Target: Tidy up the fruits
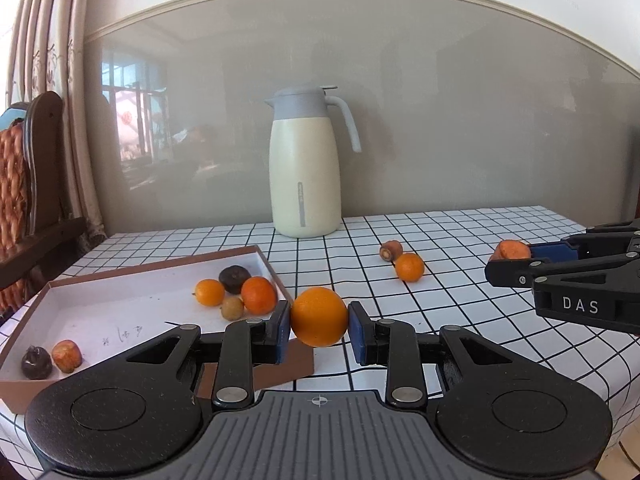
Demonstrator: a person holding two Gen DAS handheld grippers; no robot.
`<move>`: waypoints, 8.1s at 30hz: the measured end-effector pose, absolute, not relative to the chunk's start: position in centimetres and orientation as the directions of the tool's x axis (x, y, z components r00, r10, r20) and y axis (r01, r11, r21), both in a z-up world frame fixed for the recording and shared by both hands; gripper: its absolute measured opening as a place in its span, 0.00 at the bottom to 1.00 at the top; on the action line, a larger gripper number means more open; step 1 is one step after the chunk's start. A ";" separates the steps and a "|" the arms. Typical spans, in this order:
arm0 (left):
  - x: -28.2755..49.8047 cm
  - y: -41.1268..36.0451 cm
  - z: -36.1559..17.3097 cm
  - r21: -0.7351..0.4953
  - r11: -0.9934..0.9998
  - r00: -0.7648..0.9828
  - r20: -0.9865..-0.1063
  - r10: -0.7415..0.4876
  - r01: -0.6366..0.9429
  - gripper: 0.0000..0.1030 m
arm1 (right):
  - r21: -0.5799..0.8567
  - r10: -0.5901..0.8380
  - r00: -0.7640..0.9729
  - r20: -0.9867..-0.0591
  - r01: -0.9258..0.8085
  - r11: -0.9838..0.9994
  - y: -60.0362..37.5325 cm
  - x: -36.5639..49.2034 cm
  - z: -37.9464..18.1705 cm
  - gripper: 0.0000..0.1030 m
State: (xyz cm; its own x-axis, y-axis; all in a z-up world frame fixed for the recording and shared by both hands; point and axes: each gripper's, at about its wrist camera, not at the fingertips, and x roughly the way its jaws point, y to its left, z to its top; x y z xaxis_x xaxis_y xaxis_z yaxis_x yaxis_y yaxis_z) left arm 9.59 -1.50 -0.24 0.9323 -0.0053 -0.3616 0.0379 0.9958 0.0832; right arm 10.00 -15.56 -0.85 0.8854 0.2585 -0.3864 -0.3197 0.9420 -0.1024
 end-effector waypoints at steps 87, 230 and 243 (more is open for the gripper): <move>20.7 24.8 -0.7 0.032 0.922 0.823 -0.439 0.361 -0.387 0.30 | -0.042 0.434 0.795 -0.424 -0.496 0.867 3.3 25.4 -0.4 0.21; 26.6 -5.1 -1.7 0.055 0.998 0.935 -0.354 -0.003 0.024 1.00 | -0.117 0.056 0.836 -0.545 -0.142 0.983 -17.7 29.3 -6.7 0.54; 29.8 -10.8 -3.4 0.084 0.991 0.901 -0.431 -0.054 0.099 1.00 | -0.104 0.012 0.856 -0.517 -0.078 0.992 -22.6 28.2 -6.3 0.54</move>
